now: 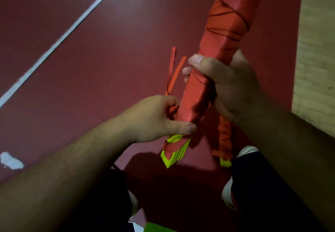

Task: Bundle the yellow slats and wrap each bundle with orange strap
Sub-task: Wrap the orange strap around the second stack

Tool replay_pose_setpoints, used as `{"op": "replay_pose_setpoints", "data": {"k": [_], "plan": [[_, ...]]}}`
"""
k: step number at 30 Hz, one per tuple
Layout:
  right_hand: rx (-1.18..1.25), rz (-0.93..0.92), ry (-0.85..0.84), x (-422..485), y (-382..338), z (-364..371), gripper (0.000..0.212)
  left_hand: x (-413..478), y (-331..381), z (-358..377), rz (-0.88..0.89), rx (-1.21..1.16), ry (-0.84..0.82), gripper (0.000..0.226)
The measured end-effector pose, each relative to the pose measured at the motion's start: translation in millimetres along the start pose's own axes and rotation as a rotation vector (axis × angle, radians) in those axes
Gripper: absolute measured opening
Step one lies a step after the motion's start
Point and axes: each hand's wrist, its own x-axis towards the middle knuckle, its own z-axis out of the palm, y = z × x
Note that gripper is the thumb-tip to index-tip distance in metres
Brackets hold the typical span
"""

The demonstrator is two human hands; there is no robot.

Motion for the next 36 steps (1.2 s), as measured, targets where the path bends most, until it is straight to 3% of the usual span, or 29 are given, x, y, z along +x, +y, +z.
{"op": "replay_pose_setpoints", "data": {"k": [2,5,9,11,15,20,24,27,31,36], "plan": [[-0.019,-0.016,0.029,-1.7,1.5,0.3,0.018,-0.6,2.0,0.6,-0.013,0.115,0.055,0.052],[0.027,-0.016,0.039,-1.3,-2.2,2.9,0.034,-0.7,3.6,1.1,0.031,0.198,0.196,0.053],[0.419,0.058,-0.163,-0.8,-13.2,1.6,0.039,-1.1,-0.3,-11.4,0.142,-0.141,0.008,0.044],[0.459,0.072,-0.24,-0.7,-15.9,0.5,0.038,-2.6,1.2,-11.4,0.195,-0.238,-0.056,0.039],[0.488,0.095,-0.198,2.8,-17.8,-1.1,0.035,-0.6,-1.1,-6.7,0.2,-0.325,-0.074,0.039],[0.483,0.101,-0.159,5.0,-14.1,-3.5,0.033,1.0,-11.3,-14.1,0.096,-0.253,-0.022,0.08],[0.45,0.068,-0.155,5.7,-15.5,-4.3,0.034,0.3,-8.3,-15.2,0.079,-0.262,0.005,0.065],[0.431,0.058,-0.148,5.0,-15.8,-3.2,0.036,-4.0,-9.8,-20.9,0.115,-0.303,-0.06,0.041],[0.397,0.049,-0.146,5.7,-15.3,-3.0,0.042,-7.1,-11.3,-30.1,0.09,-0.162,-0.101,0.019],[0.386,0.035,-0.152,5.6,-13.5,-0.8,0.045,-6.1,-9.5,-24.6,0.046,-0.139,-0.045,0.021]]}}
